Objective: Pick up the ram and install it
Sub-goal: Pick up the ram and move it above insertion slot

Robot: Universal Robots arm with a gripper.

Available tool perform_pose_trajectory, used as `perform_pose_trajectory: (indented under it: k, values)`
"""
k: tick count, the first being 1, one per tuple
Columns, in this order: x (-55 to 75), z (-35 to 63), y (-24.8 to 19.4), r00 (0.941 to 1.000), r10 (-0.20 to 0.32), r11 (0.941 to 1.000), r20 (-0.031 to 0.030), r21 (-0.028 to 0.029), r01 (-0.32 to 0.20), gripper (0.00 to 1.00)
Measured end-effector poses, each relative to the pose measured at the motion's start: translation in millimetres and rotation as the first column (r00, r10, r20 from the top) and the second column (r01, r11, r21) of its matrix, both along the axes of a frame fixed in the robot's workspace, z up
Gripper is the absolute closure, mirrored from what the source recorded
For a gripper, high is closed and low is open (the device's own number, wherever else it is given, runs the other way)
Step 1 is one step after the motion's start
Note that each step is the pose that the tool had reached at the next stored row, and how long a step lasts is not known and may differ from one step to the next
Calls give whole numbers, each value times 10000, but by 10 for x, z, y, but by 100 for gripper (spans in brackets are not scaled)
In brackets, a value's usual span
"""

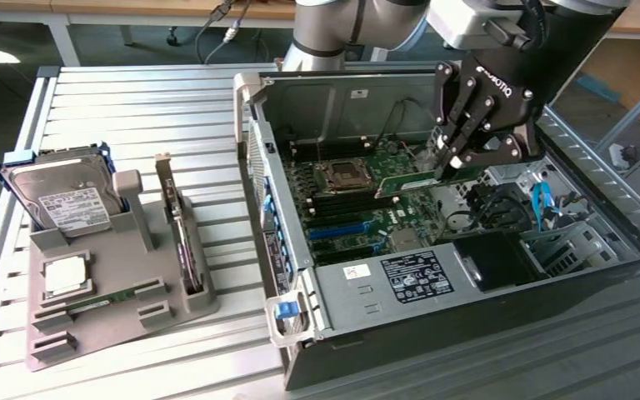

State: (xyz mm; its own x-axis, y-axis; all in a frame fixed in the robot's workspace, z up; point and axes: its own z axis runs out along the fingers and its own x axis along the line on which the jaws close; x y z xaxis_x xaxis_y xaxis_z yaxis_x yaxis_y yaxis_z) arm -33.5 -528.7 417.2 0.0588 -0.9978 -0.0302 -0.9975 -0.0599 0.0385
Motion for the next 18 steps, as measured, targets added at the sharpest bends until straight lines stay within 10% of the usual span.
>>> perform_pose_trajectory:
  k: [12,18]
  values:
    - [259,-40,326,10000,-1,10000,0,-14,1,87]
    - [263,-51,602,10000,0,10000,0,-45,0,87]
